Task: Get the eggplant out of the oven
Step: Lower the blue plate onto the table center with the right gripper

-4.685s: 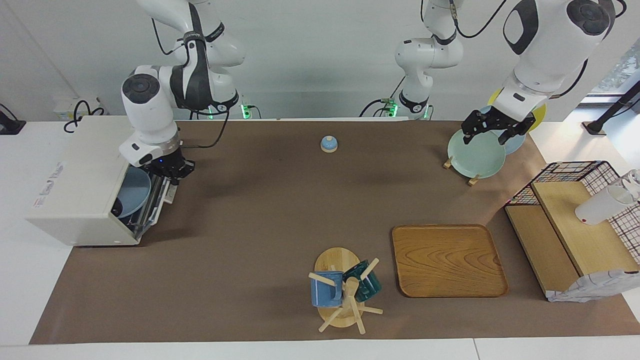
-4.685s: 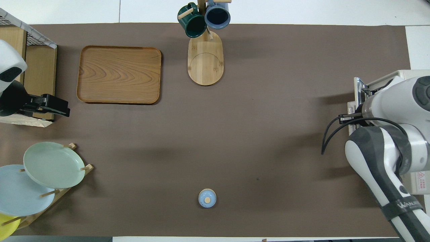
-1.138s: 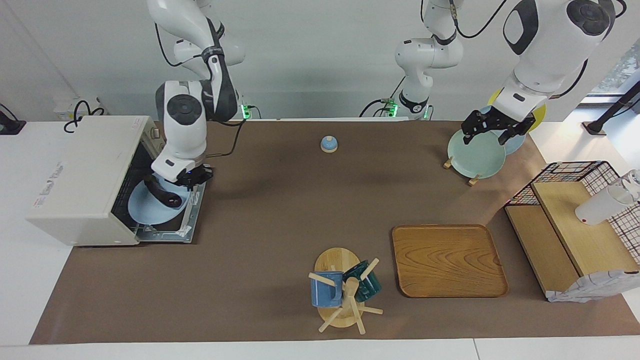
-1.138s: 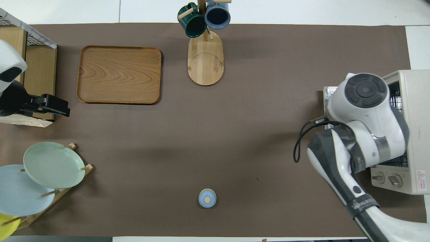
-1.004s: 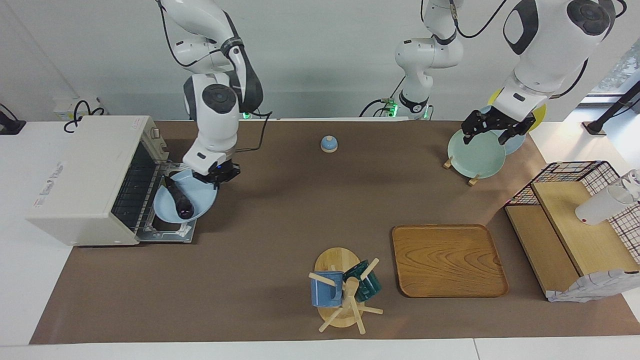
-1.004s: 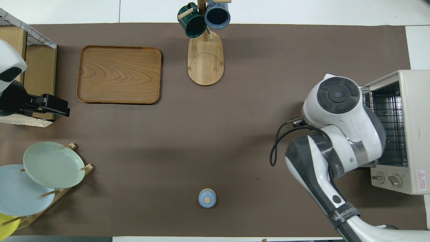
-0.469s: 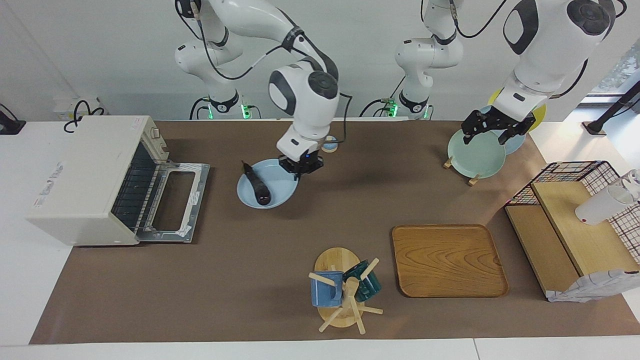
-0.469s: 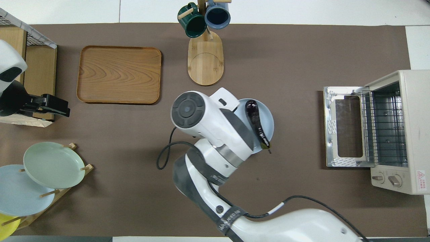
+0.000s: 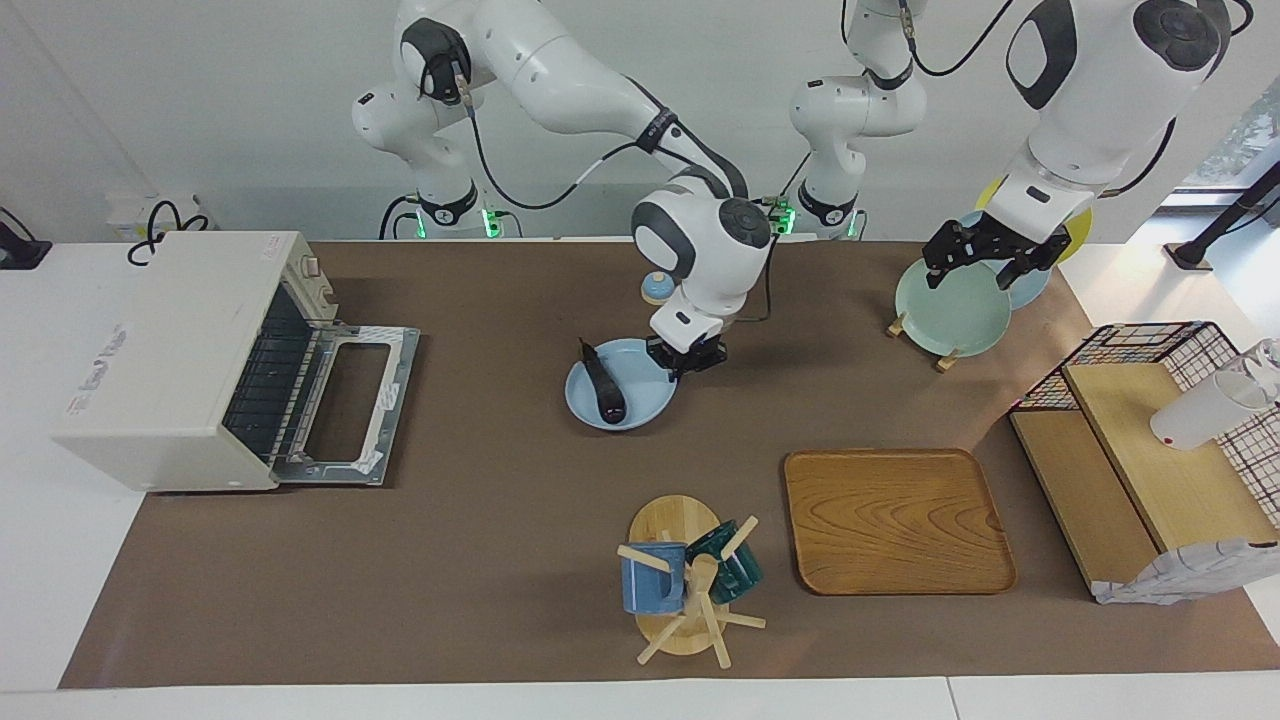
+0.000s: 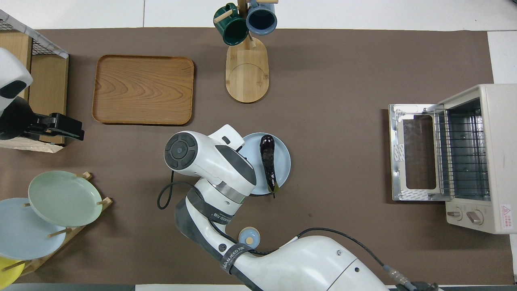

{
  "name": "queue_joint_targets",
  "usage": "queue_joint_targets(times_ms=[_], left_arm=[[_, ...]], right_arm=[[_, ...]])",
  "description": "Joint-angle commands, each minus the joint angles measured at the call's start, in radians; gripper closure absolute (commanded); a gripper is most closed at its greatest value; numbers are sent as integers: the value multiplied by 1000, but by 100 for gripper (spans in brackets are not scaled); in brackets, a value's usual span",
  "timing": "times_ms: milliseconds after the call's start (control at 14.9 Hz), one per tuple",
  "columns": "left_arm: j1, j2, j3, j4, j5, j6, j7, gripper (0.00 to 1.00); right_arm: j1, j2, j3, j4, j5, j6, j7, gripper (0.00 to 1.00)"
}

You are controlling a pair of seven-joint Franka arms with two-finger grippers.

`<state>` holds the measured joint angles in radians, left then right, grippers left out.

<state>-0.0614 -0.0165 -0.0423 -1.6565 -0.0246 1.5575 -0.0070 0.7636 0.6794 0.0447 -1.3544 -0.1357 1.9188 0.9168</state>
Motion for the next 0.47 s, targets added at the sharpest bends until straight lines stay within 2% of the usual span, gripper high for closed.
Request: queue_joint_targets(times_ms=[0, 201, 402], left_arm=[[11, -11, -8, -5, 3, -10, -8, 0], [11, -11, -8, -5, 3, -10, -8, 0], [11, -11, -8, -5, 3, -10, -8, 0]], right_arm=[[-33, -4, 11, 23, 76, 73, 14, 64], [-38, -37, 11, 24, 93, 123, 19, 52], [-97, -92, -11, 15, 74, 16, -31, 60]])
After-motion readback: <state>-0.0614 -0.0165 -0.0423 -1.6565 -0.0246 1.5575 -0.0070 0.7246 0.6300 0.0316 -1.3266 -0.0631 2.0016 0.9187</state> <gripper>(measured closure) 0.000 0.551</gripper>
